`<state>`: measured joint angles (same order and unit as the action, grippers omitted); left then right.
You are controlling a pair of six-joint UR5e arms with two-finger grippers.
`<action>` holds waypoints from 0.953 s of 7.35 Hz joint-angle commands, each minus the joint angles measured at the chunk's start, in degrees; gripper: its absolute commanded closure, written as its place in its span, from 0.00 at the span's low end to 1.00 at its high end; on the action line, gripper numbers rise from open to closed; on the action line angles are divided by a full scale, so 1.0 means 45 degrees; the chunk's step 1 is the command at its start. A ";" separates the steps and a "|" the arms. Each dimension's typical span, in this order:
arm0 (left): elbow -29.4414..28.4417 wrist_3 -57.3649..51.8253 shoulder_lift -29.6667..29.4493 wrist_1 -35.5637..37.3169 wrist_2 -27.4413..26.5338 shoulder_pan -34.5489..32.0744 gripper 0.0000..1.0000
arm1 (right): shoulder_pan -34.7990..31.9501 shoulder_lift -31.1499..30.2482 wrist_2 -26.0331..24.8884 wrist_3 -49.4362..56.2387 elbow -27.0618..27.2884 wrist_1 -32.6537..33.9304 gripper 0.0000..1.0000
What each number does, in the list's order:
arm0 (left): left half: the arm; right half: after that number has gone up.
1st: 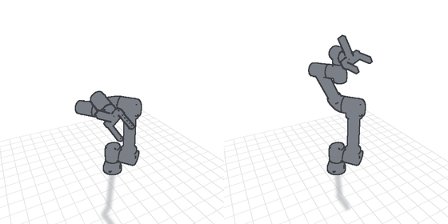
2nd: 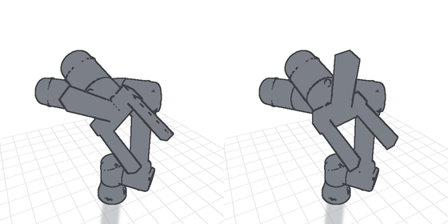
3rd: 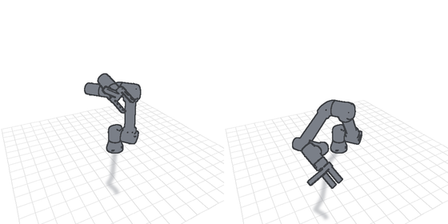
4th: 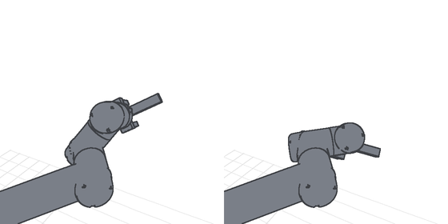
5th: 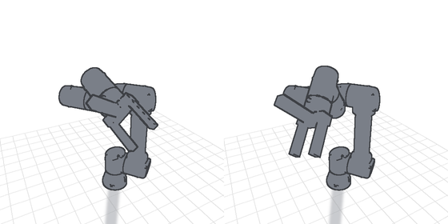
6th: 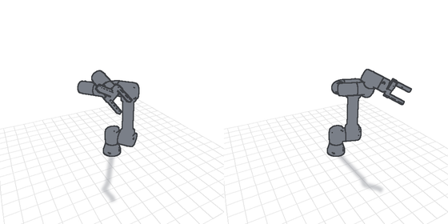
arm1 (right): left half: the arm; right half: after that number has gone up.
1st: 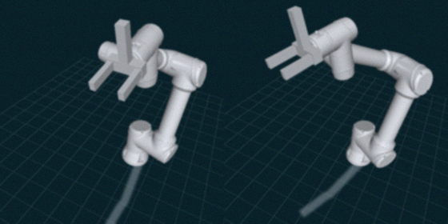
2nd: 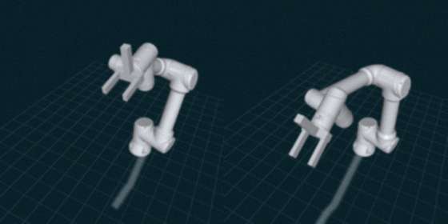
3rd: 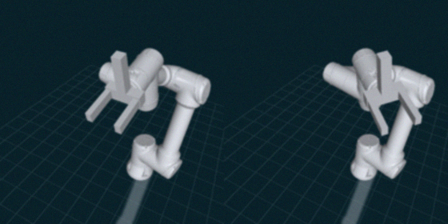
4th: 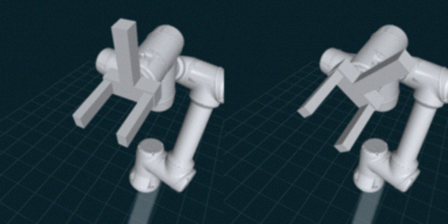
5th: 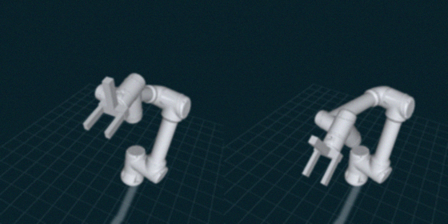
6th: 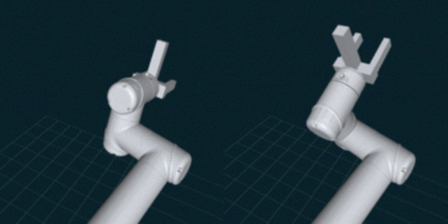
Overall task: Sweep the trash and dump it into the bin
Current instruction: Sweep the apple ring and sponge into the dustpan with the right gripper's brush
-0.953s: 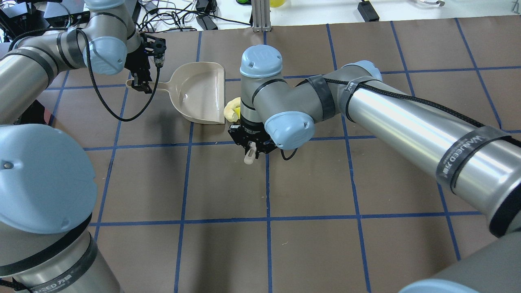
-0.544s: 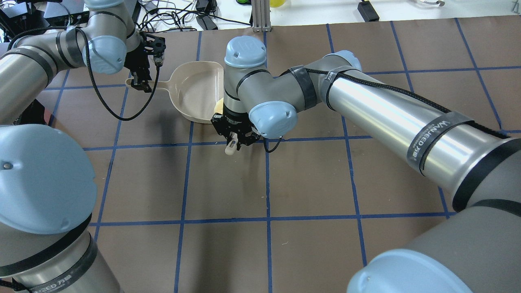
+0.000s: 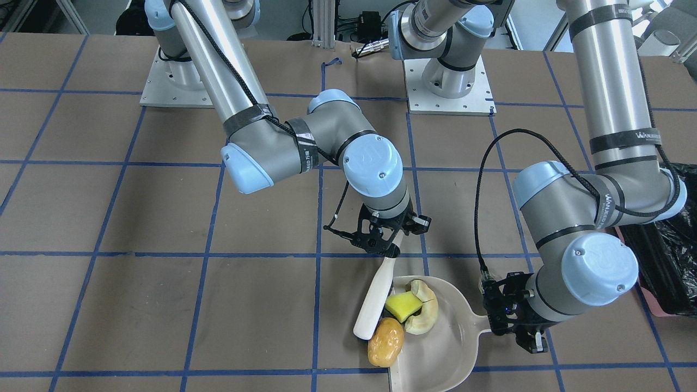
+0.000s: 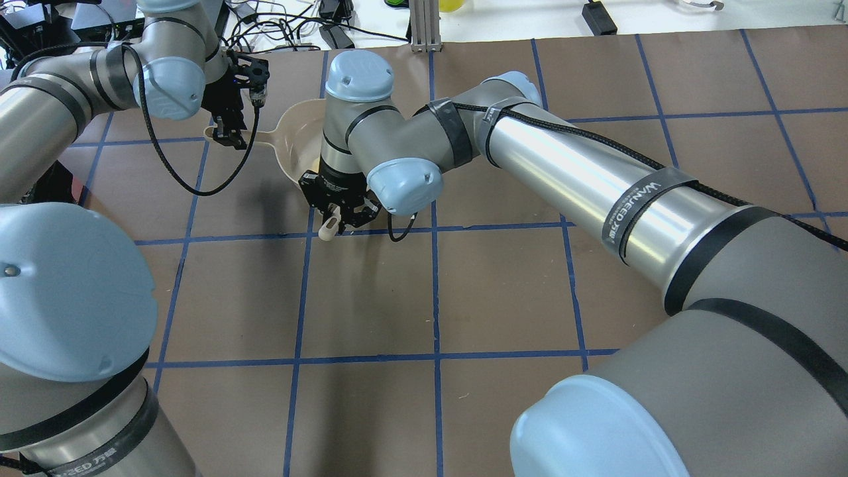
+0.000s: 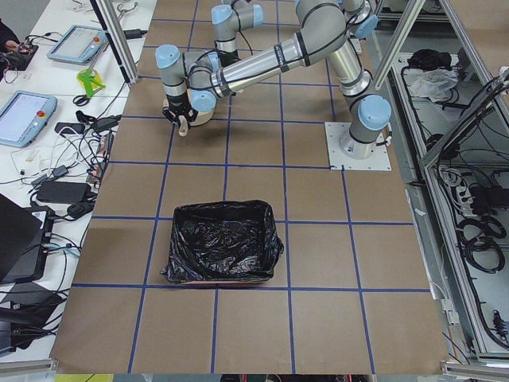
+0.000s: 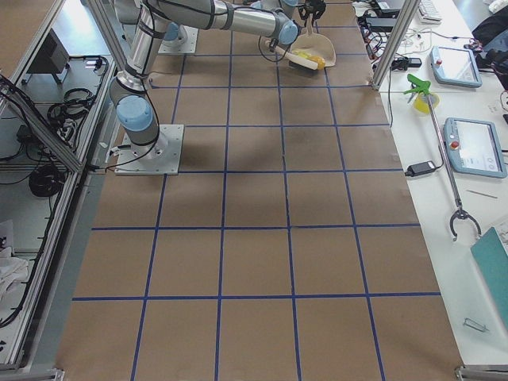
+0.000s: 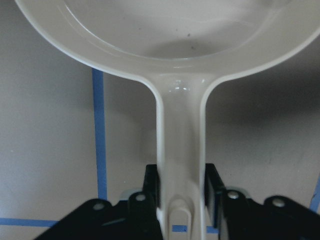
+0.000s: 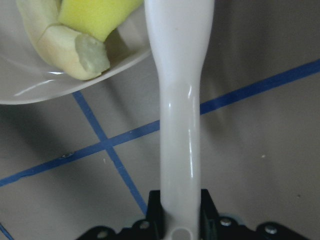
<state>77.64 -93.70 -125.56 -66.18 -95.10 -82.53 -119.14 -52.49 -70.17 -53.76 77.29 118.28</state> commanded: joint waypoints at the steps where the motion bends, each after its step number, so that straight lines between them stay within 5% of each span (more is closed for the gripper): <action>1: -0.0007 0.0003 0.0030 0.0000 0.0001 0.0000 0.87 | -0.0300 0.0355 0.0474 -0.0552 -0.0202 0.0880 1.00; 4: -0.0045 0.0003 0.0030 0.0000 0.0021 0.0000 0.87 | -0.0554 0.0377 0.0479 -0.0750 -0.0495 0.1199 1.00; 7: -0.0046 -0.0017 0.0050 0.0000 0.0040 0.0000 0.88 | -0.0535 -0.0889 -0.0070 -0.0944 -0.0378 -0.0924 1.00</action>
<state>77.44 -93.75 -125.38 -66.18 -94.95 -82.53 -121.56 -53.88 -69.92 -57.68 75.39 118.47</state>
